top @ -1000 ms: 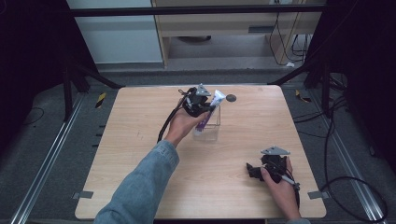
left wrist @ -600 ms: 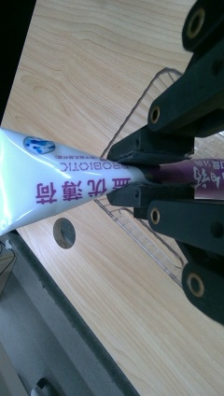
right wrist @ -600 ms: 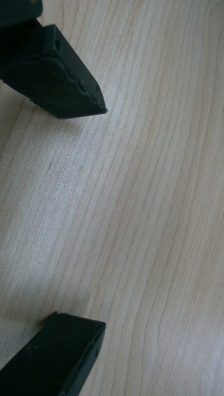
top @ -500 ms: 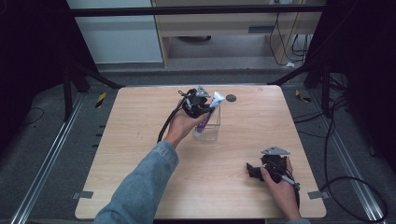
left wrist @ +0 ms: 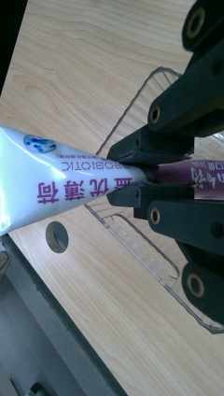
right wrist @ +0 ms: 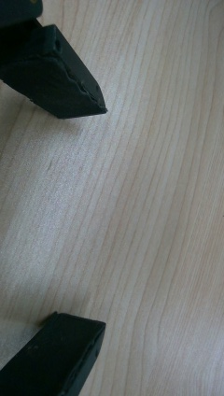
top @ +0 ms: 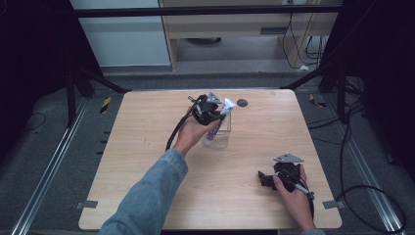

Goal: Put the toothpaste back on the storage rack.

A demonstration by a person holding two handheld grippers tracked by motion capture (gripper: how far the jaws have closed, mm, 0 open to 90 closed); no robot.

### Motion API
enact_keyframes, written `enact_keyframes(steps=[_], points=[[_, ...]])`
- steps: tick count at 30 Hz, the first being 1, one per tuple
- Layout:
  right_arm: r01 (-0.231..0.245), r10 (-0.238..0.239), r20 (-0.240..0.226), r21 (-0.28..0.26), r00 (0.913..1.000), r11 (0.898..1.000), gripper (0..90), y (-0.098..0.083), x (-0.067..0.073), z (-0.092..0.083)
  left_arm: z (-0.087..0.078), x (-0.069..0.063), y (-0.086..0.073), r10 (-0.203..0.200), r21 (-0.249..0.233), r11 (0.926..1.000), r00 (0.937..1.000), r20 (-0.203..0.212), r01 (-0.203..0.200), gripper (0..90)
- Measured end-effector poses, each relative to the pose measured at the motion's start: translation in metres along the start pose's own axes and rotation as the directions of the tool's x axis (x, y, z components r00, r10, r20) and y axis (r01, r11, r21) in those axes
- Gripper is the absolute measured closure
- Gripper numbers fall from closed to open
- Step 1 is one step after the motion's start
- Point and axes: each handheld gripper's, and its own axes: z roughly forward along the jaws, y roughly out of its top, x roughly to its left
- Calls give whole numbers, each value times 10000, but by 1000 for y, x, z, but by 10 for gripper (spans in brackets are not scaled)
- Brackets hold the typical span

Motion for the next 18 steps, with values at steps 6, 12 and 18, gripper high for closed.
enact_keyframes(steps=[6,12,18], points=[[30,-30,15,10,10000,10000,3,0,0,0,1,0,1,-45,14,10000,10000,-36,45,793],[30,-30,16,8,10000,10000,3,0,0,0,5,-2,4,-53,182,9998,9997,-247,57,790],[4,-4,-2,0,10000,10000,3,0,0,0,10,-3,5,-168,220,9996,9992,-370,176,788]])
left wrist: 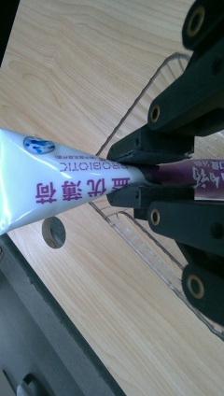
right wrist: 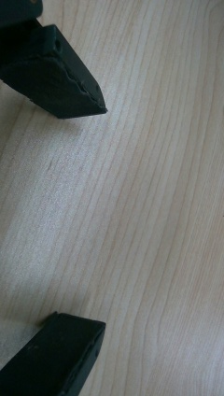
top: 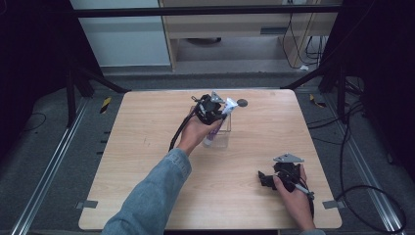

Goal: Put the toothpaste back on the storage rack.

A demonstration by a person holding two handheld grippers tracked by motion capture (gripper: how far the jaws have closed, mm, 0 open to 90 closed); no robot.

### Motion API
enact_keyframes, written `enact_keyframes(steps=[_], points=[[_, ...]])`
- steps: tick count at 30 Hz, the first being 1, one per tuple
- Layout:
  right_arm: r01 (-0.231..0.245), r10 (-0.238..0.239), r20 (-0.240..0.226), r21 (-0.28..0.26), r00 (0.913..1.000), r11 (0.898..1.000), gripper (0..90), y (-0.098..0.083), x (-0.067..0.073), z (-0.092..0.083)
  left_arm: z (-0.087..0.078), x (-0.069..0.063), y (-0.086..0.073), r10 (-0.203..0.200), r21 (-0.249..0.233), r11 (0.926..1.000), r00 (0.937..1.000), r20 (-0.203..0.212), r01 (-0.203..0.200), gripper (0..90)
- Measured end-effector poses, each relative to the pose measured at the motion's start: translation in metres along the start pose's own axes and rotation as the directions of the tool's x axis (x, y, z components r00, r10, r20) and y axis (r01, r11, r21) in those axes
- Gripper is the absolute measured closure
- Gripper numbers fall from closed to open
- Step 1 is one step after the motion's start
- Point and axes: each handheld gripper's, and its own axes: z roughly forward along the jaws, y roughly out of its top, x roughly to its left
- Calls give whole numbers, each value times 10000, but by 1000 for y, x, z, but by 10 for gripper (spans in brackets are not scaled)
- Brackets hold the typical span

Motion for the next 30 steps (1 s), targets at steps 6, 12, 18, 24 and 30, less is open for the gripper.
enact_keyframes(steps=[6,12,18,24,30], points=[[30,-30,18,6,10000,10000,3,0,0,0,4,0,2,-50,115,9999,10000,-35,50,785],[28,-28,17,6,10000,10000,3,0,0,0,4,0,2,-143,96,9999,9999,-53,144,784],[30,-30,19,6,10000,10000,3,0,0,0,5,1,2,-209,103,9997,9998,-27,210,782],[30,-30,18,8,10000,10000,3,0,0,0,5,1,2,-225,108,9997,9997,3,225,779],[31,-31,19,6,10000,10000,3,0,0,0,5,1,2,-234,106,9997,9997,-8,234,772]])
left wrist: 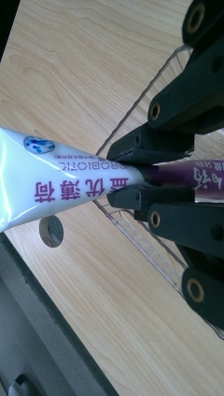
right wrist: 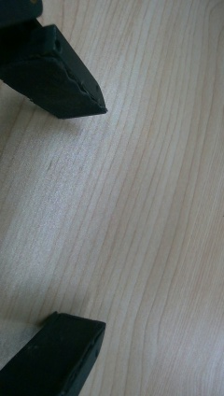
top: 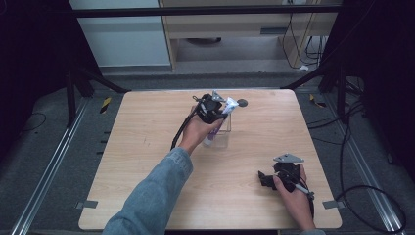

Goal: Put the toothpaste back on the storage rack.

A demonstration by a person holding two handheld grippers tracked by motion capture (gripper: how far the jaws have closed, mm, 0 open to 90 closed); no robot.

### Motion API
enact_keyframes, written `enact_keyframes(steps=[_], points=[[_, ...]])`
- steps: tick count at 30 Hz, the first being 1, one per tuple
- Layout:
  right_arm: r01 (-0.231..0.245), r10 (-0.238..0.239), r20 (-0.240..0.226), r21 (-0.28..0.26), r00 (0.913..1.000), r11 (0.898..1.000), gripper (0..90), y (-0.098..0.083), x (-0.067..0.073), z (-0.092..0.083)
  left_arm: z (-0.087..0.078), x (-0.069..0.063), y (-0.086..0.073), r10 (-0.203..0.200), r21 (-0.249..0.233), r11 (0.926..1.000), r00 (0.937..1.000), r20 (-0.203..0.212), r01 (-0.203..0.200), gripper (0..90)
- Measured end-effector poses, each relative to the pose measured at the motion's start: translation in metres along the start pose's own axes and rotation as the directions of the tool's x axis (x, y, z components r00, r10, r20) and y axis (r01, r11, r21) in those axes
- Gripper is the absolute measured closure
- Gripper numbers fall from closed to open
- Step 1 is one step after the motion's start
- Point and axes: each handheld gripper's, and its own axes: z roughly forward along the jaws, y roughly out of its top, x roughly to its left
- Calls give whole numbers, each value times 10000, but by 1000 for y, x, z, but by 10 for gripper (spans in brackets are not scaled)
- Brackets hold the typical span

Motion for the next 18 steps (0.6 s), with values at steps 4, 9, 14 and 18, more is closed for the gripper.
enact_keyframes(steps=[4,9,14,18], points=[[-25,25,-23,-21,10000,10000,3,0,0,0,0,0,0,-8,24,10000,10000,2,8,767],[0,0,0,0,10000,10000,3,0,0,0,1,0,-1,3,74,10000,10000,-24,-3,752],[-22,22,-16,-10,10000,10000,3,0,0,0,0,1,-1,11,45,10000,9999,-133,-11,730],[-30,30,-24,-7,10000,10000,3,0,0,0,0,1,-1,57,92,9999,9998,-184,-55,702]])
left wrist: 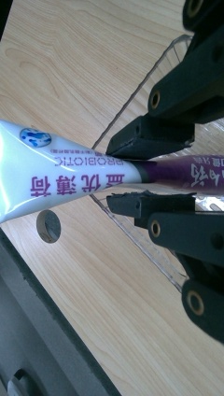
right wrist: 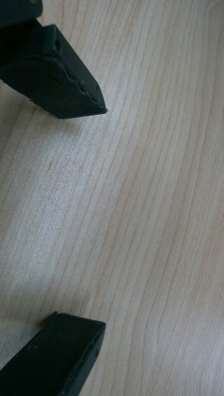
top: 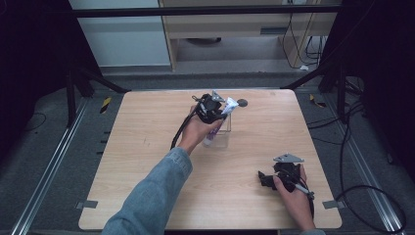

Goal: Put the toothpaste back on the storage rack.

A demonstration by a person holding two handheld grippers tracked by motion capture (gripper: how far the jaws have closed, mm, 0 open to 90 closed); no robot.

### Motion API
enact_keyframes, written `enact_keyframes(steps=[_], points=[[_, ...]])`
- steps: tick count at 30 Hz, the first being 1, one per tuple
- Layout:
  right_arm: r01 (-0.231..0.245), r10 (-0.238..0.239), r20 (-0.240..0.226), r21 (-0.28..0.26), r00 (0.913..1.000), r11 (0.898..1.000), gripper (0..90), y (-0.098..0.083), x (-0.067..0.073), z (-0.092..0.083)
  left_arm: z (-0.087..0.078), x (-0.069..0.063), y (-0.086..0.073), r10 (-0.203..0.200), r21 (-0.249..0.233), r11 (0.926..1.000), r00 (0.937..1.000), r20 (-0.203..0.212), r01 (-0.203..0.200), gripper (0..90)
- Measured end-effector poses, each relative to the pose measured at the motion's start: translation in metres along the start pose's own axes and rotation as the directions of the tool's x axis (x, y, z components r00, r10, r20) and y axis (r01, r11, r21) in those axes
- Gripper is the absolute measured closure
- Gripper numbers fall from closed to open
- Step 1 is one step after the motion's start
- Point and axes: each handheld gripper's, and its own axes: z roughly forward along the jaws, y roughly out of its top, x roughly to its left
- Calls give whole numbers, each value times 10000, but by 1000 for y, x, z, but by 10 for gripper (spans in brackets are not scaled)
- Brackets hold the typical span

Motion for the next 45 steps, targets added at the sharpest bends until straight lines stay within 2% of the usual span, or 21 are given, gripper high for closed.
enact_keyframes(steps=[5,19,24,29,39,45], points=[[32,-32,24,7,10000,10000,3,0,0,0,-2,1,-1,-9,-58,10000,10000,-40,9,652],[27,-27,17,-3,10000,10000,3,0,0,0,-6,1,-1,99,-145,9998,9999,-135,-101,597],[24,-24,16,-3,10000,10000,3,0,0,0,-11,-2,0,358,-270,9990,9988,-348,-368,519],[30,-30,21,11,10000,10000,3,0,0,0,-15,-7,1,732,-419,9963,9959,-523,-754,481],[9,-9,16,14,10000,10000,3,0,0,0,-18,-7,3,760,-424,9960,9958,-512,-782,382],[-20,20,1,7,10000,10000,3,0,0,0,-19,-10,4,801,-479,9954,9948,-623,-832,273]])
